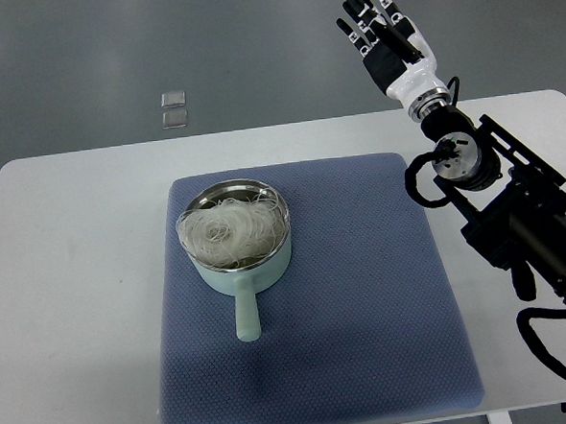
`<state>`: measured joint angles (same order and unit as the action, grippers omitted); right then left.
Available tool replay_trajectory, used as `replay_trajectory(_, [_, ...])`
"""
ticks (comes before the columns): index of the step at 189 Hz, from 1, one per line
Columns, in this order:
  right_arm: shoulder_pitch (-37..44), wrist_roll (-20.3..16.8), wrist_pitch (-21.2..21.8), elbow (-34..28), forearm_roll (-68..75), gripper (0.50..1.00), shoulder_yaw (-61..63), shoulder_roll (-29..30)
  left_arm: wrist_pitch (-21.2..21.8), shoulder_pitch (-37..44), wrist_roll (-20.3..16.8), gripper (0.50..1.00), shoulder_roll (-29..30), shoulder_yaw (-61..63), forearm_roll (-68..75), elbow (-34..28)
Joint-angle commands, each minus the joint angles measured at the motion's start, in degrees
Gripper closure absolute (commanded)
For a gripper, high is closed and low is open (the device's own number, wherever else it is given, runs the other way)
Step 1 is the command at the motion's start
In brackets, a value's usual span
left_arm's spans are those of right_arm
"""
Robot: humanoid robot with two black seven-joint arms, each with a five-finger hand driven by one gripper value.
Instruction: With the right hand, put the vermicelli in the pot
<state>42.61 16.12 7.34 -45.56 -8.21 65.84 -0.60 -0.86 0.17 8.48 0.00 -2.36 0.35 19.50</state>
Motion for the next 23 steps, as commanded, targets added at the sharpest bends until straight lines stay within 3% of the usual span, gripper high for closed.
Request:
replay_trajectory(1, [-0.9, 0.2, 0.0, 1.3, 2.1, 0.574, 0.2, 0.1, 0.1, 0.0, 0.0, 0.5, 0.0, 0.0, 0.0, -0.1])
replay_trajectory(23, [-0.9, 0.3, 0.0, 2.6, 2.1, 0.574, 0.3, -0.1, 0.1, 0.0, 0.0, 0.5, 0.0, 0.0, 0.0, -0.1])
